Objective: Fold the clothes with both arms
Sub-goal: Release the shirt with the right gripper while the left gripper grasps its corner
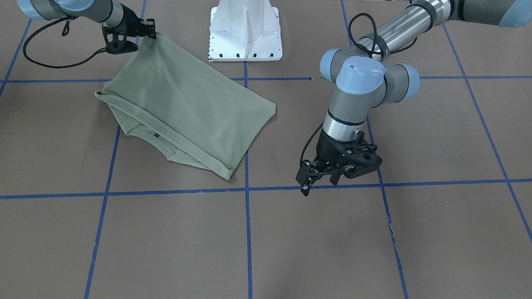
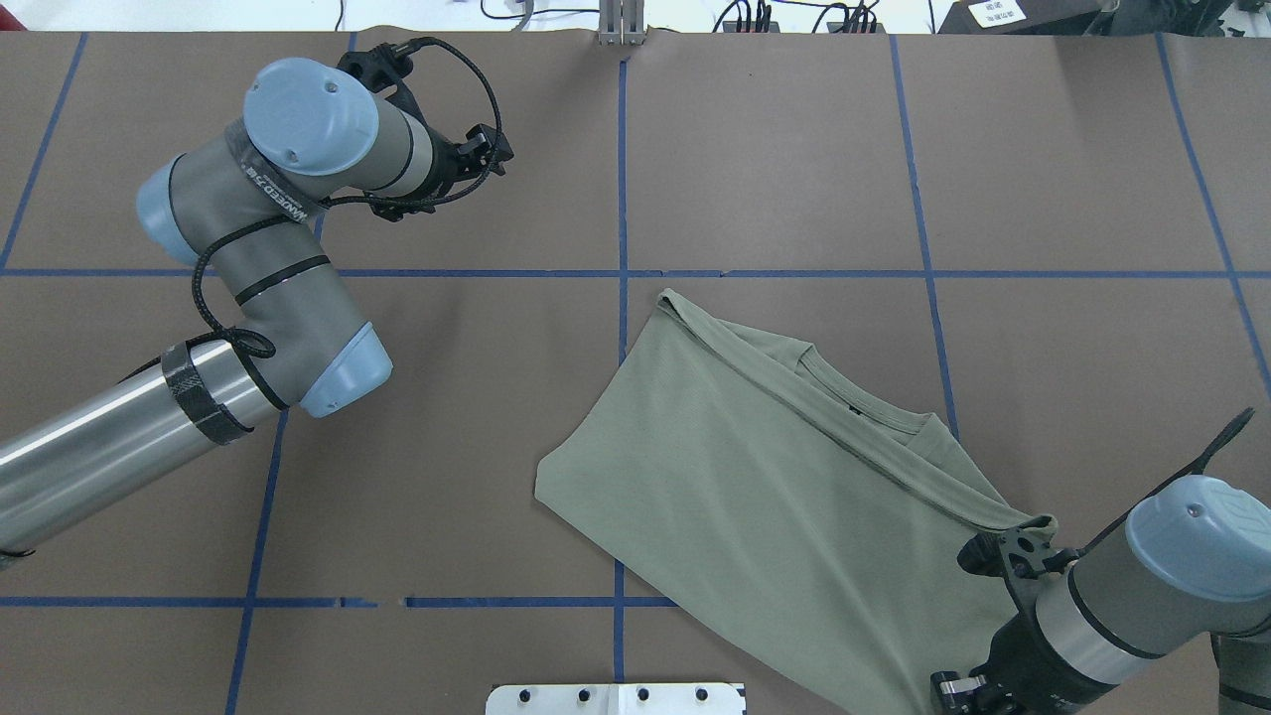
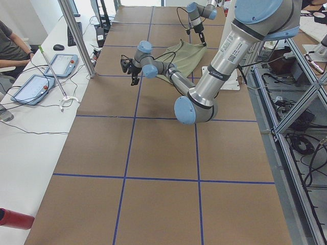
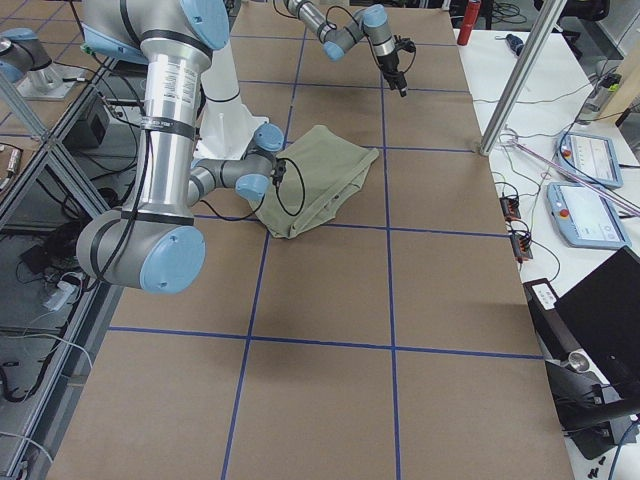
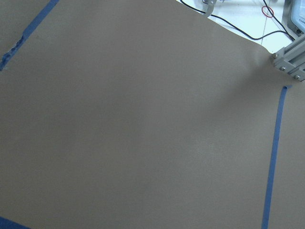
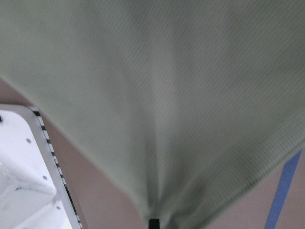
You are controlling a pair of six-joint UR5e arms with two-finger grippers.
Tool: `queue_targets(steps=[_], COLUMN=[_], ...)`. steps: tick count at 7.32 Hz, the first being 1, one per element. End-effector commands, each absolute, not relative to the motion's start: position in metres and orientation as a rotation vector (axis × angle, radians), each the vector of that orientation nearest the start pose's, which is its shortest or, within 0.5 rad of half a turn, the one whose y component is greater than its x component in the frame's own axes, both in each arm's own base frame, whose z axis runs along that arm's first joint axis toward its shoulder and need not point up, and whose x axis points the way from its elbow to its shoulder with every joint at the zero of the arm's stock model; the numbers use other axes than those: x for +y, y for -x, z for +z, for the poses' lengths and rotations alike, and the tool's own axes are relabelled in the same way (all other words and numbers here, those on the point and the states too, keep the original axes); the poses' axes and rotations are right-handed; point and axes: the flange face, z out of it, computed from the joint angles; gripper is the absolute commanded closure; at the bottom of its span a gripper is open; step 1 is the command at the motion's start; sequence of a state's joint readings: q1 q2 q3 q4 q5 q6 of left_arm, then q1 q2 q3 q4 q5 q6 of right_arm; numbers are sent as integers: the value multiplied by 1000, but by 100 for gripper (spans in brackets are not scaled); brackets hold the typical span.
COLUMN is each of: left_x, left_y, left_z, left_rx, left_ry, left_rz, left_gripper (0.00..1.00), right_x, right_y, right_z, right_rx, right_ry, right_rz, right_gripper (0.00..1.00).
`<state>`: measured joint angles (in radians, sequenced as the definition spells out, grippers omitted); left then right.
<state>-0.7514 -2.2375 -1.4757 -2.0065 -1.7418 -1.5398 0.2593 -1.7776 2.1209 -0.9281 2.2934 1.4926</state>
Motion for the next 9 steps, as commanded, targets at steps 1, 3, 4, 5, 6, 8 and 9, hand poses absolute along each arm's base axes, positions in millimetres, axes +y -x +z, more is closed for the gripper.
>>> queue_targets(steps=[1, 3, 4, 5, 6, 8, 9], left_x=[-571, -529, -478, -439, -399, -336, -331], left_y=[-458, -474, -489, -496, -520, -565, -575], left_z=[243, 236, 236, 246, 240, 238, 235], left_rx=[1025, 1033, 1052, 1071, 1090, 1073, 1053], left_ry=[-237, -203, -167, -79, 14, 195, 217], left_rz=[-548, -485, -424, -405, -427, -529, -549], left_gripper=[0, 0, 0, 0, 0, 2, 4], right_x=[-176, -238, -278, -311, -336, -362, -364], right_y=[360, 333, 312, 282, 262, 245, 243], right_z=[392, 384, 371, 367, 361, 365, 368], right_rx=[-1067, -1124, -1169, -1191, -1209, -1210, -1205], right_ry=[487, 371, 291, 223, 170, 129, 126], right_rz=[-191, -56, 25, 115, 176, 243, 254], right_gripper=[0, 0, 0, 0, 0, 0, 0])
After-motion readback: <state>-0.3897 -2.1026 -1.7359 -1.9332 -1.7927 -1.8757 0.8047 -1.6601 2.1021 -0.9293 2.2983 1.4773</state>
